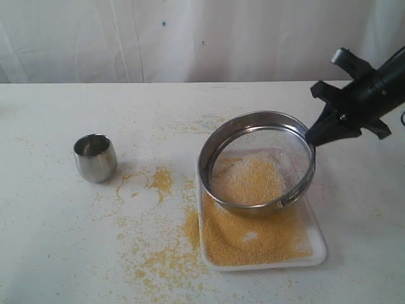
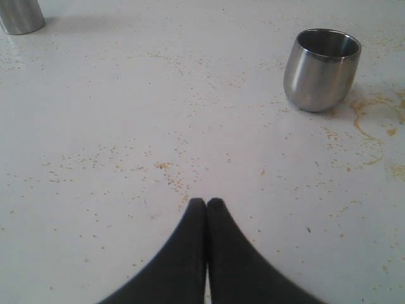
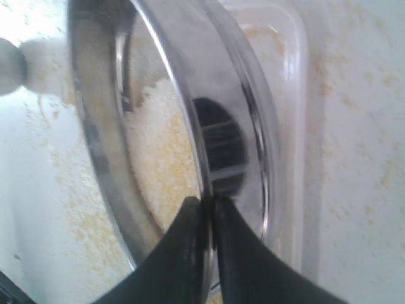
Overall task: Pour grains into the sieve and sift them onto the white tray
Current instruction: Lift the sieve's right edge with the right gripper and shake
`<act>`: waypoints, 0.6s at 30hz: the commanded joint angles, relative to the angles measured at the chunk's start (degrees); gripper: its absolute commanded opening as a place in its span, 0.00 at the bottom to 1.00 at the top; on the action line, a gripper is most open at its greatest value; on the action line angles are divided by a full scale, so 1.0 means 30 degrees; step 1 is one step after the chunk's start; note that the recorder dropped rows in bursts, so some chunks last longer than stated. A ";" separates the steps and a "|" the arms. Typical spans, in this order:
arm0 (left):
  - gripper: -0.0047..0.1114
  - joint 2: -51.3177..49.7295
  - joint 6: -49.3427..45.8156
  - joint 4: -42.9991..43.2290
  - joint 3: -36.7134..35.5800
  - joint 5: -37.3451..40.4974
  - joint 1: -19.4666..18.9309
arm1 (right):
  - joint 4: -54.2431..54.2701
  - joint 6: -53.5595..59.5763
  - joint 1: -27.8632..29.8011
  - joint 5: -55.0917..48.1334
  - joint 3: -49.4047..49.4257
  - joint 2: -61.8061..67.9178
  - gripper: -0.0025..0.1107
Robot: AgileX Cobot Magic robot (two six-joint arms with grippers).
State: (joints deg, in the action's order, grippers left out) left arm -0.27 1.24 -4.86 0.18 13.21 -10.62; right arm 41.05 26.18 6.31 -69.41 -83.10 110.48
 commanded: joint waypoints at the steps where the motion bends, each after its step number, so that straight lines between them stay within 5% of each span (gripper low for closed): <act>1: 0.04 0.0089 0.0009 -0.0102 -0.0059 0.0005 -0.0028 | 0.0420 -0.0422 0.0165 -0.0185 -0.0523 0.0189 0.02; 18: 0.04 0.0089 0.0009 -0.0056 -0.0059 0.0005 -0.0028 | -0.1684 -0.0176 0.0195 0.2116 0.1764 -0.0195 0.02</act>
State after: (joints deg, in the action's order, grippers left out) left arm -0.27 1.24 -4.86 0.18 13.21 -10.62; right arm 35.70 25.18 6.31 -66.32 -78.14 110.22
